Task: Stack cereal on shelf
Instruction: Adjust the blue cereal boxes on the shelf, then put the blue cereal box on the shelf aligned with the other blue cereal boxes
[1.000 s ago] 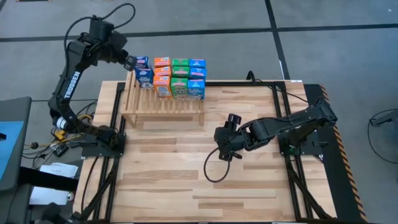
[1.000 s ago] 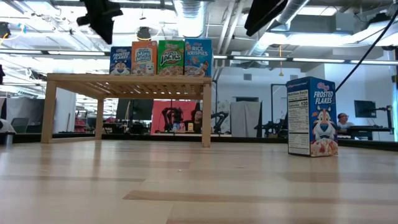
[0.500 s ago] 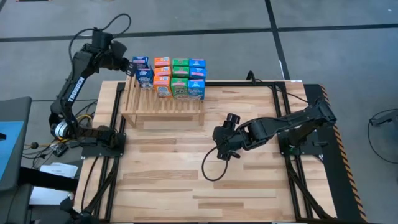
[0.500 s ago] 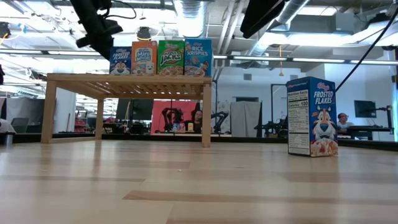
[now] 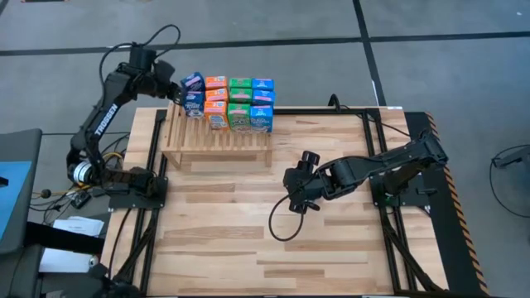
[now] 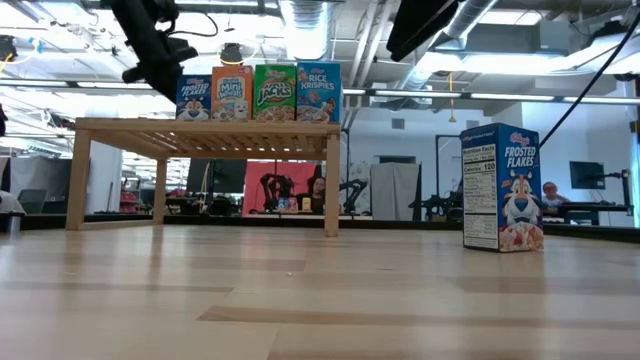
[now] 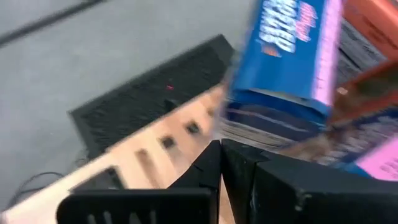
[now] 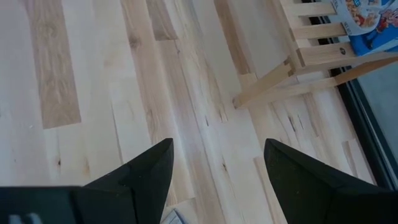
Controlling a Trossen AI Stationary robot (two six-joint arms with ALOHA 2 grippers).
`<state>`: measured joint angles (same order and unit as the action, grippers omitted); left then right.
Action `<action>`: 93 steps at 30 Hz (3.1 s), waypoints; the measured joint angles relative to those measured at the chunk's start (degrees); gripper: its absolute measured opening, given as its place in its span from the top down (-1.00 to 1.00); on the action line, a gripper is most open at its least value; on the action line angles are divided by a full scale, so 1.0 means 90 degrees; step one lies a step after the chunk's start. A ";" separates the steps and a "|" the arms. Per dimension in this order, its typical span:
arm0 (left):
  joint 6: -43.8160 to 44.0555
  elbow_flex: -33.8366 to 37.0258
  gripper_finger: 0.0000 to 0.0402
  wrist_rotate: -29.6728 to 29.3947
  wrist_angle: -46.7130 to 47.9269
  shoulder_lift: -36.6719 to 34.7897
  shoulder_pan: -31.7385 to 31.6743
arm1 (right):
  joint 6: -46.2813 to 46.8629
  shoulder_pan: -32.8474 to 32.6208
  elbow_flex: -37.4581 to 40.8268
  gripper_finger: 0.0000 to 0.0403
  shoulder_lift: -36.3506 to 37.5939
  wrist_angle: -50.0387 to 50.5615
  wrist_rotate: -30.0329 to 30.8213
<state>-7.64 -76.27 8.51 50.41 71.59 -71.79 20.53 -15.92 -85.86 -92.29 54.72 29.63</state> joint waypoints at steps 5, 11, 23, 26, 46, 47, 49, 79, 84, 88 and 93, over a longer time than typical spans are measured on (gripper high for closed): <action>0.0097 -0.0108 1.00 -0.0615 -0.0172 -0.0302 0.0010 | -0.0002 0.0007 0.0000 -0.37 0.0000 0.0000 0.0000; 0.0453 -0.0632 1.00 -0.0299 -0.0859 -0.0479 0.0007 | -0.0004 0.0057 0.0000 -0.37 0.0000 -0.0005 -0.0005; 0.0141 -0.2649 1.00 -0.0548 0.0509 0.1268 0.0394 | -0.0002 0.0157 0.0002 -0.37 0.0000 -0.0112 -0.0311; 0.0073 -0.3286 1.00 -0.0658 0.0893 0.1732 0.0493 | -0.0002 0.0155 0.0002 -0.37 0.0000 -0.0112 -0.0311; -0.0611 -0.4527 1.00 -0.1230 0.2472 0.3050 0.1196 | 0.0046 0.0155 0.0002 -0.37 0.0002 -0.0143 -0.0311; -0.0649 -0.4527 1.00 -0.1183 0.2484 0.3050 0.1203 | 0.0046 0.0148 0.0002 -0.37 0.0002 -0.0143 -0.0311; -0.0713 -0.4527 1.00 -0.1056 0.2545 0.3050 0.1204 | 0.0046 0.0143 0.0002 -0.37 0.0002 -0.0143 -0.0311; -0.1580 -0.5562 0.65 0.0582 0.2888 0.2059 0.1560 | -0.0768 0.0303 0.0010 -0.38 0.0278 0.0449 -0.1146; -0.1586 -0.5574 0.14 0.0526 0.3026 0.1393 0.2072 | -0.0906 0.0426 0.0002 -0.50 0.0406 0.1546 -0.2007; -0.1226 -0.5574 -0.23 -0.0025 0.3335 0.1047 0.2574 | -0.1376 0.0212 0.0002 -0.70 0.0391 0.2304 -0.2474; -0.0570 -0.5571 -0.49 -0.0729 0.3676 0.0753 0.3076 | -0.2276 -0.0089 0.0005 -0.90 0.0334 0.2382 -0.2503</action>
<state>-12.77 -126.41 1.96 83.50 78.37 -44.10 0.04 -16.72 -85.82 -89.29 76.16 7.10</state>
